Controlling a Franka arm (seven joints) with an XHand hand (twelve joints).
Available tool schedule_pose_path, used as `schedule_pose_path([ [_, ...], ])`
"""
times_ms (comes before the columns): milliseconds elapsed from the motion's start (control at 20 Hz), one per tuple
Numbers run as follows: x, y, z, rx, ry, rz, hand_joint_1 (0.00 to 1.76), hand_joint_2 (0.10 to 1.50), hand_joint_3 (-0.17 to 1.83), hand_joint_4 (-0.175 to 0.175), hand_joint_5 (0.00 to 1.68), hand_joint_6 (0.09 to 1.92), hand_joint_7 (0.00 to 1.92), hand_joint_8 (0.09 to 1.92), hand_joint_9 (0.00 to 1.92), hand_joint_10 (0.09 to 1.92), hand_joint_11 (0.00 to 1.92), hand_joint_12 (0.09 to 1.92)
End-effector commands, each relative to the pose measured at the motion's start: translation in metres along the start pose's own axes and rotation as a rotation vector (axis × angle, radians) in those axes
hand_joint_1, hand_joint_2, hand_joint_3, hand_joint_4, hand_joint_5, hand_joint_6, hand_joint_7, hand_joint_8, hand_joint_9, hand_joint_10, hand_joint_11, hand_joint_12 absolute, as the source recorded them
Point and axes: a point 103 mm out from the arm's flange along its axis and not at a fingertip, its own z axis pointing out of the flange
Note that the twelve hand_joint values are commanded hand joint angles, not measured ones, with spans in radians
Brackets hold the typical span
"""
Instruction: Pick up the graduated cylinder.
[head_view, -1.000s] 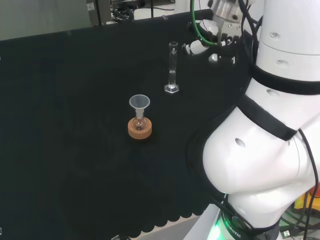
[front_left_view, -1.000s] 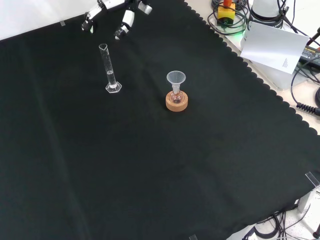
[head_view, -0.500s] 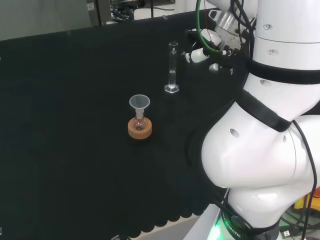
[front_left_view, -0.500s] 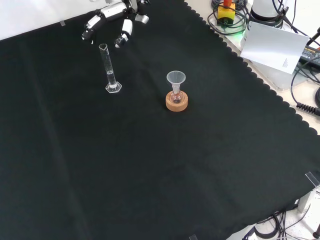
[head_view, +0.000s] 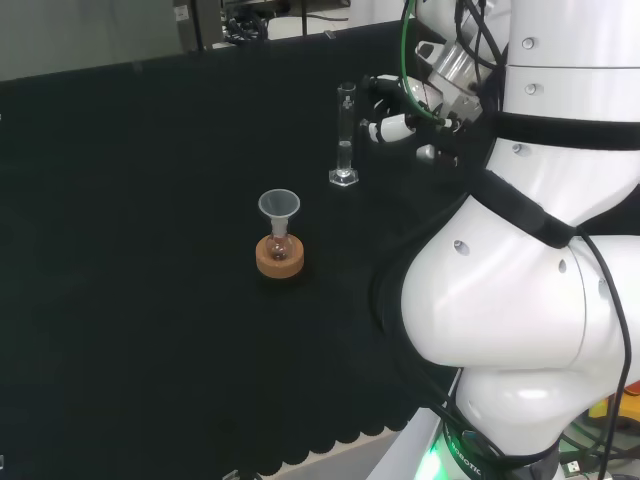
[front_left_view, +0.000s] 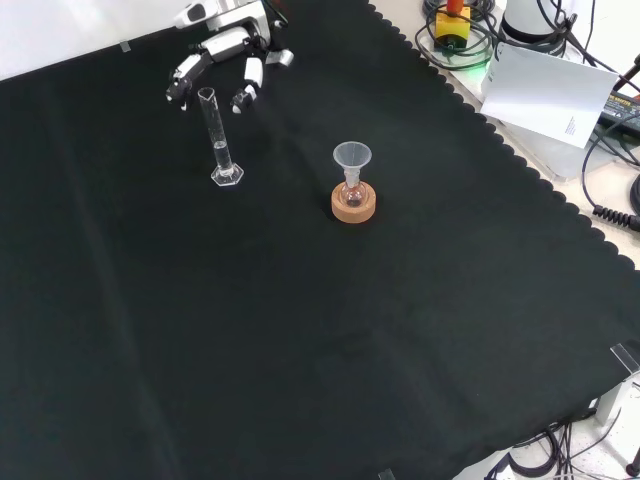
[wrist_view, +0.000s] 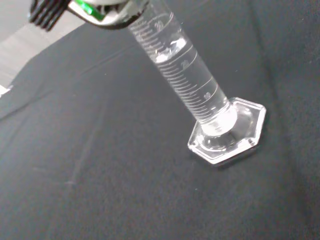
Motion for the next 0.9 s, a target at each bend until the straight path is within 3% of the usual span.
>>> schedule_pose_path([
  [50, -0.002, 0.014, 0.020, -0.021, 0.098, -0.061, 0.92, 0.65, 0.62, -0.035, 0.45, 0.09, 0.30, 0.65, 0.54, 0.60, 0.33, 1.33],
  [350, -0.006, 0.019, 0.031, -0.076, 0.176, -0.087, 0.94, 0.62, 0.65, -0.028, 0.48, 0.09, 0.34, 0.65, 0.58, 0.59, 0.36, 1.32],
  [650, 0.001, 0.025, 0.044, -0.053, 0.214, -0.170, 0.96, 0.60, 0.67, -0.027, 0.53, 0.09, 0.36, 0.64, 0.60, 0.58, 0.39, 1.31],
  [900, 0.009, 0.028, 0.046, -0.070, 0.239, -0.223, 0.97, 0.59, 0.68, -0.027, 0.55, 0.09, 0.40, 0.63, 0.65, 0.56, 0.42, 1.29],
])
